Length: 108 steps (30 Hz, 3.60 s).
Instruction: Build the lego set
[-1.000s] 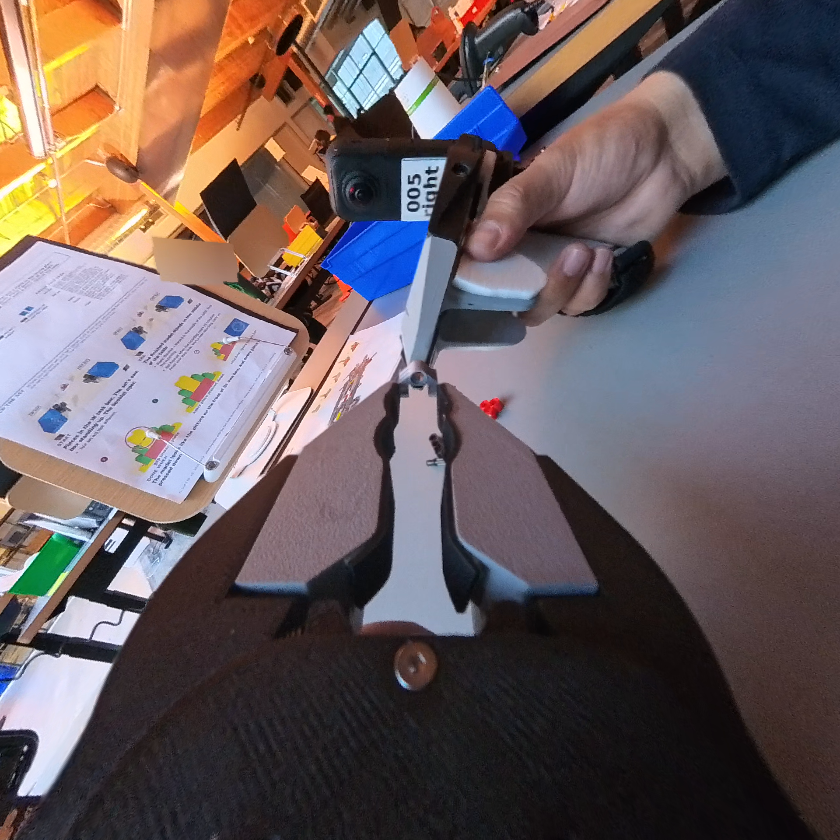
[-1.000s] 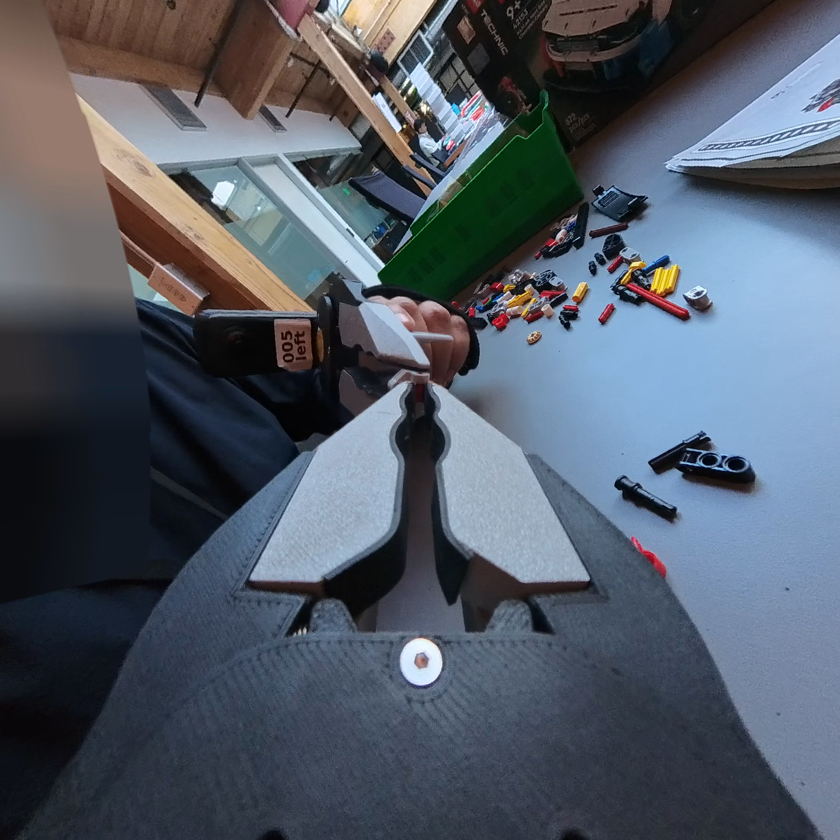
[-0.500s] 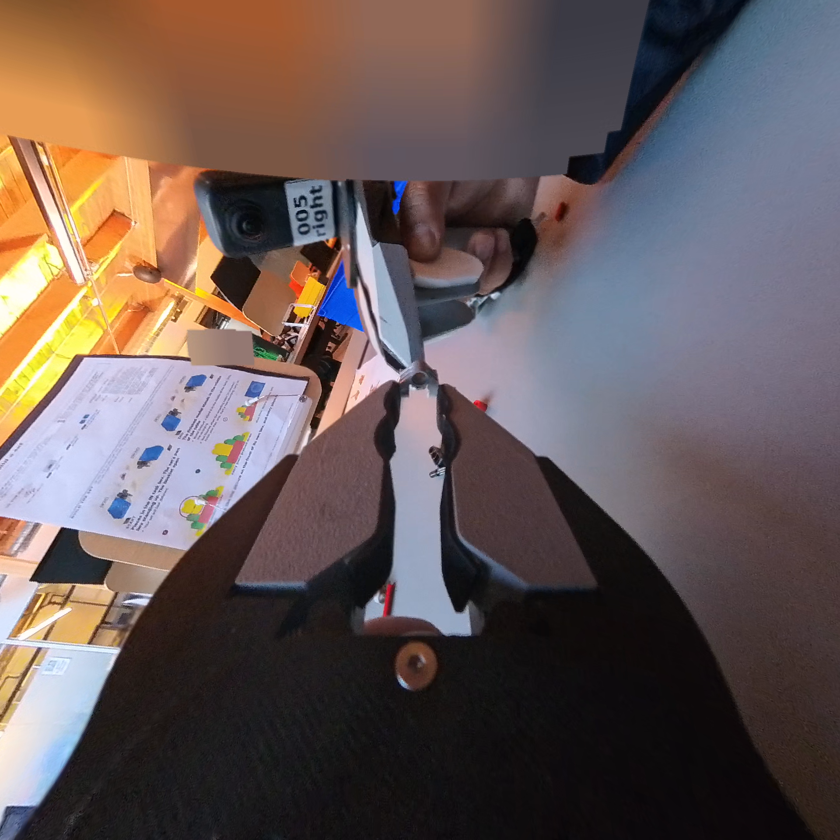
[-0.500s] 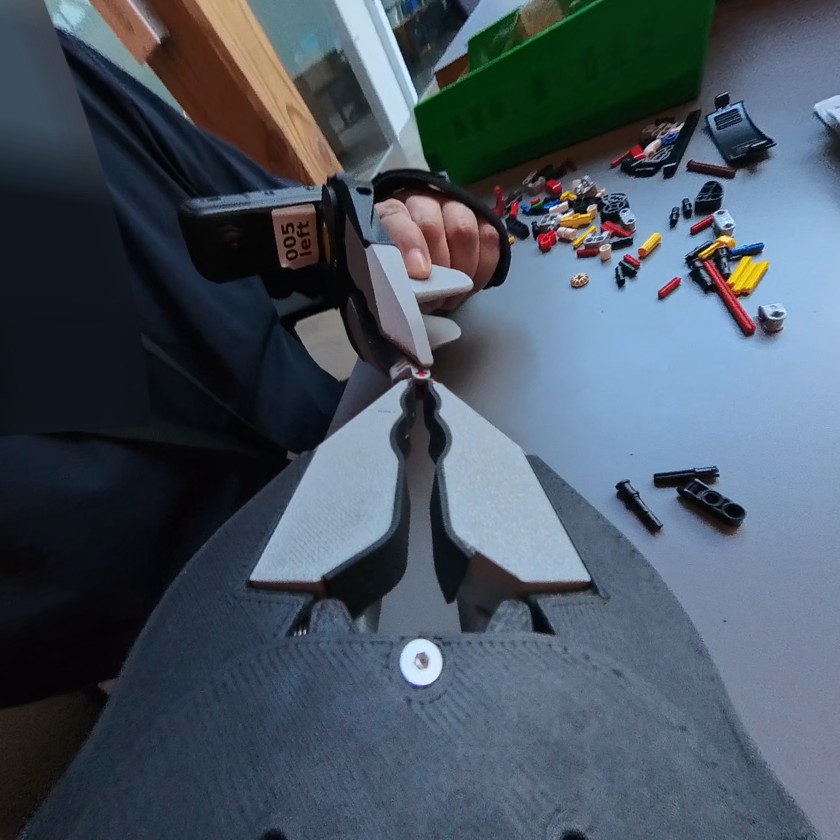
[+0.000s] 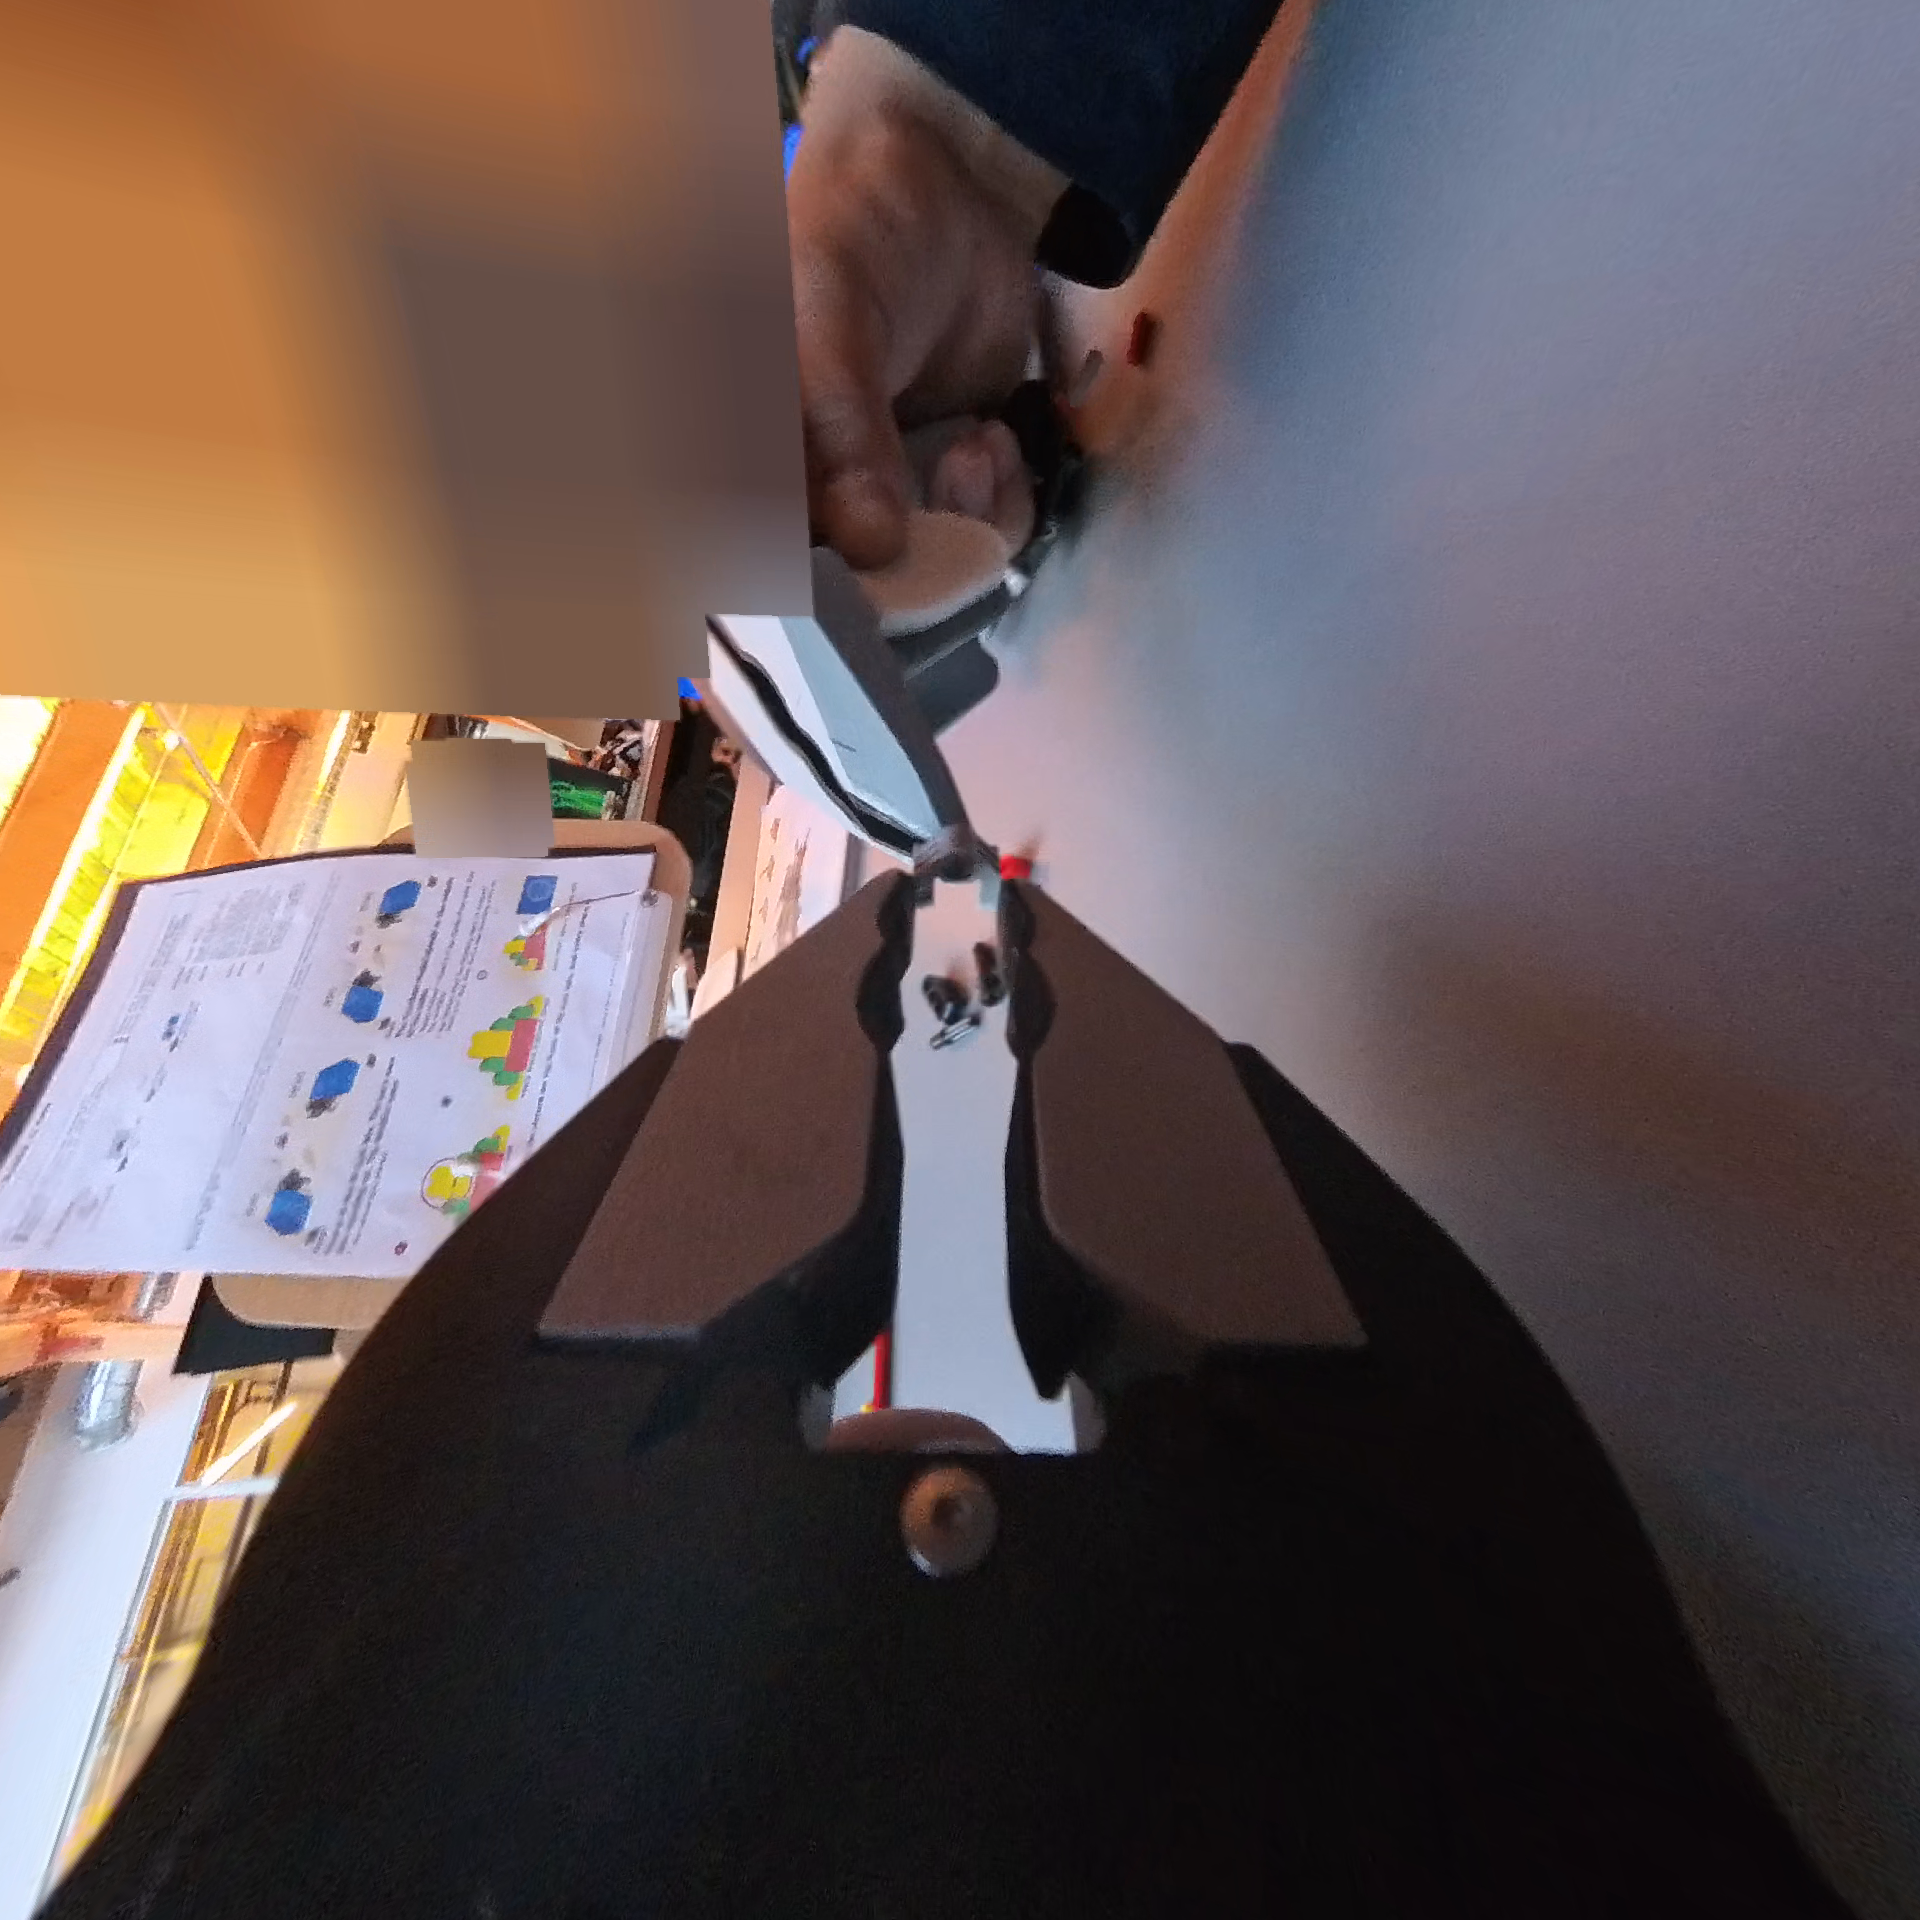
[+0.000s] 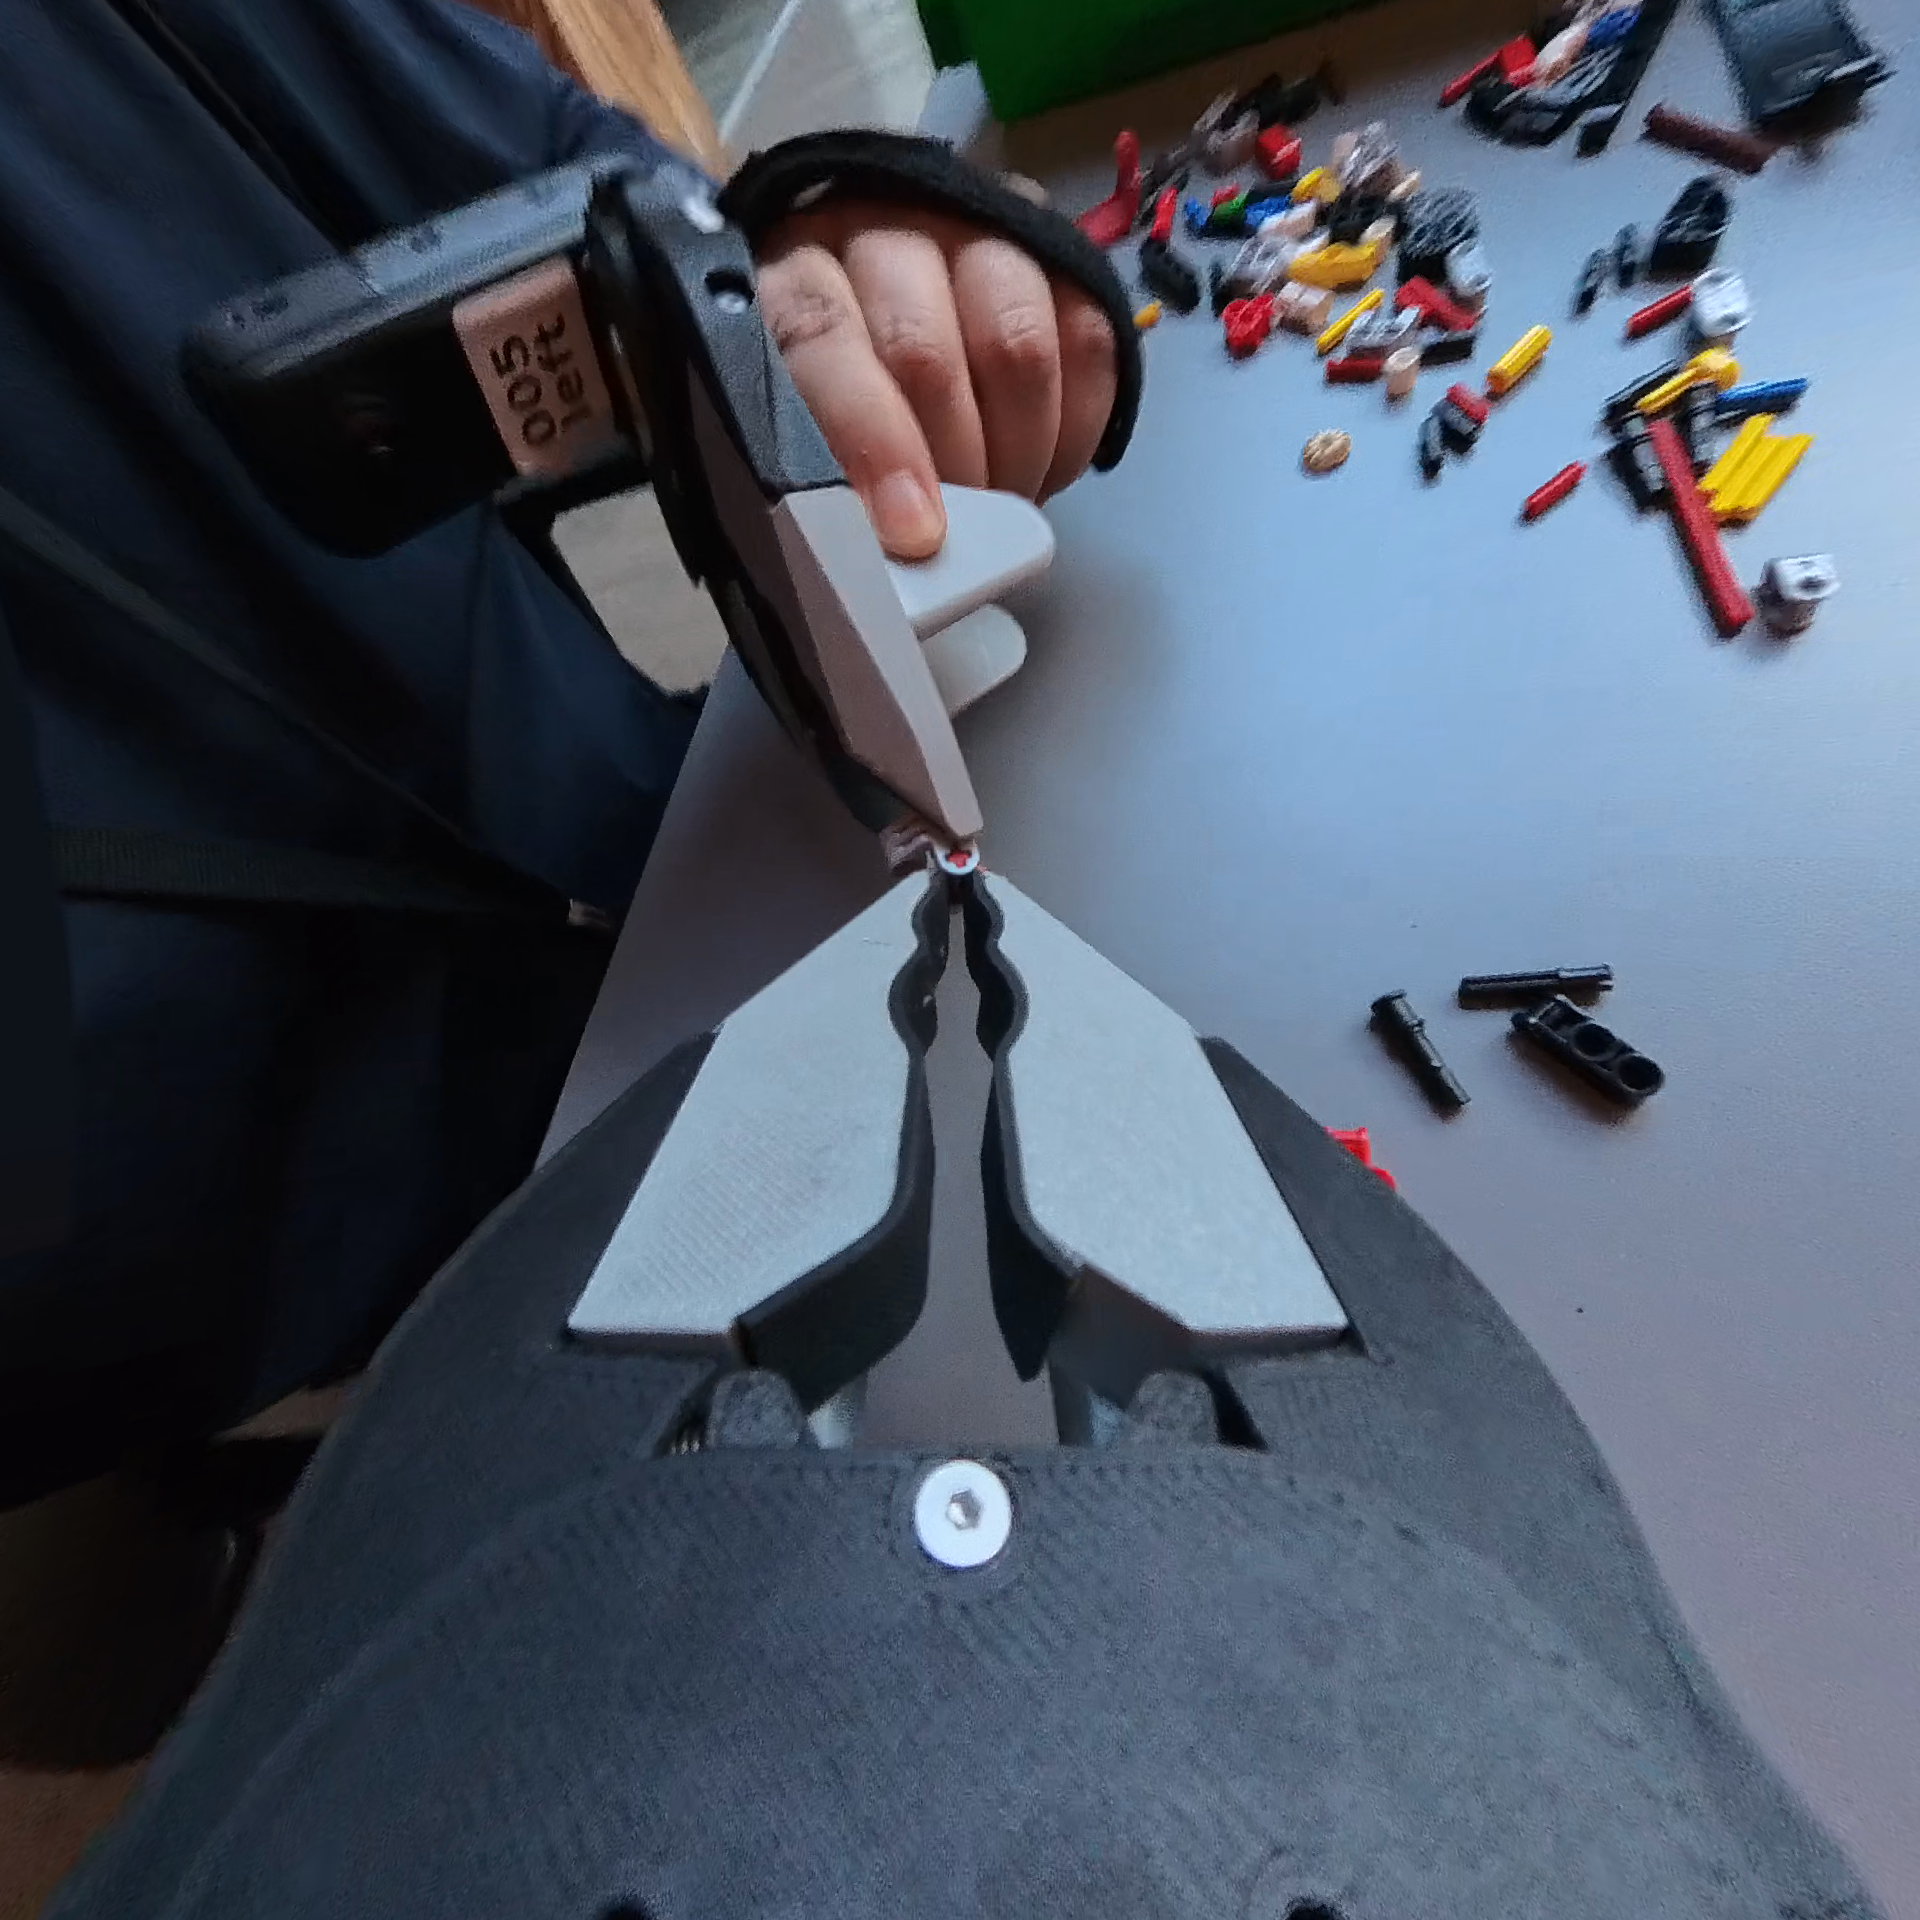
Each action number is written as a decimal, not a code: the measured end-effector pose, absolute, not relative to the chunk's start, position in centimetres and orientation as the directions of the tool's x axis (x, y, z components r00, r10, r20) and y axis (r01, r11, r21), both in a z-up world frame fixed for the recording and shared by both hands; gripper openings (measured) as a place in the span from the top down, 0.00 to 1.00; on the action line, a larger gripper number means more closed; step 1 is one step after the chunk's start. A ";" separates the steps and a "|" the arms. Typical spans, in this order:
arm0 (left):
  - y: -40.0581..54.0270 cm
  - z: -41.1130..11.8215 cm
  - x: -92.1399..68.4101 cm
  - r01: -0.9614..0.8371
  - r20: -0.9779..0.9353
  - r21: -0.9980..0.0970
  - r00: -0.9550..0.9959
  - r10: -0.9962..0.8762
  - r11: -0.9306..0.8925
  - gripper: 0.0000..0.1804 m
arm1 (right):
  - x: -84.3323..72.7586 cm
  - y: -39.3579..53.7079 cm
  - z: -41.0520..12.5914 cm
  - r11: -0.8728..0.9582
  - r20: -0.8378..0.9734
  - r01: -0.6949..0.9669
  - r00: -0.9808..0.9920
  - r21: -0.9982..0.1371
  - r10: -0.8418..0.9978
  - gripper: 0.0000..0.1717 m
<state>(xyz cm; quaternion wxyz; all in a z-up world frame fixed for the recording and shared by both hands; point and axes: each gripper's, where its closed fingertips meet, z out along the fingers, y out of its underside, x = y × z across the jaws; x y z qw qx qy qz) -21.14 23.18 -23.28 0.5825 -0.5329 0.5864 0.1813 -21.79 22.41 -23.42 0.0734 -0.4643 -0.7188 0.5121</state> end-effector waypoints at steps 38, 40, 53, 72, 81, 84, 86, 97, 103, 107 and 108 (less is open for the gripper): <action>24.6 -16.6 -24.3 -0.668 -0.744 -0.668 0.614 -0.265 0.328 0.92 | -25.4 24.0 -15.9 -0.665 -0.707 0.316 -0.529 -0.677 0.469 1.00; 24.5 -16.5 -24.5 -0.683 -0.759 -0.650 0.602 -0.247 0.334 0.92 | -25.6 23.9 -15.8 -0.662 -0.687 0.280 -0.530 -0.695 0.498 1.00; 21.5 -20.4 -24.2 -0.783 -0.867 -0.479 0.353 -0.351 0.396 0.93 | -25.1 20.5 -20.1 -0.157 -0.436 0.452 -0.619 -0.878 0.654 1.00; 21.8 -23.2 -24.9 -0.861 -0.886 -0.397 0.269 -0.378 0.317 0.92 | -26.1 20.7 -23.4 0.025 -0.360 0.533 -0.605 -0.846 0.710 1.00; 22.6 -18.8 -26.2 -0.654 -0.716 -0.692 0.570 -0.404 0.305 0.91 | -26.9 22.1 -18.6 -0.348 -0.532 0.411 -0.538 -0.843 0.654 0.99; 22.7 -18.0 -26.9 -0.462 -0.527 -0.847 0.672 -0.521 0.262 0.91 | -26.7 23.0 -18.1 -0.404 -0.553 0.380 -0.519 -0.832 0.652 0.99; 22.6 -17.5 -26.9 -0.296 -0.357 -0.933 0.698 -0.621 0.204 0.91 | -26.7 23.3 -17.5 -0.418 -0.542 0.346 -0.520 -0.840 0.660 0.94; 23.3 -17.4 -26.7 0.067 0.094 -0.996 0.634 -0.767 -0.067 0.91 | -27.0 23.2 -18.3 -0.146 -0.258 0.262 -0.467 -0.954 0.846 0.96; 23.5 -17.5 -26.2 0.093 0.147 -0.989 0.615 -0.775 -0.114 0.91 | -26.8 23.5 -17.8 -0.143 -0.235 0.225 -0.464 -0.964 0.854 0.95; 23.7 -17.5 -26.4 0.130 0.194 -0.981 0.608 -0.770 -0.144 0.91 | -26.8 23.8 -18.0 -0.037 -0.126 0.208 -0.434 -0.977 0.892 0.97; 23.7 -17.5 -26.4 0.135 0.202 -0.979 0.605 -0.770 -0.151 0.91 | -26.8 23.8 -18.1 -0.007 -0.095 0.203 -0.426 -0.979 0.900 0.97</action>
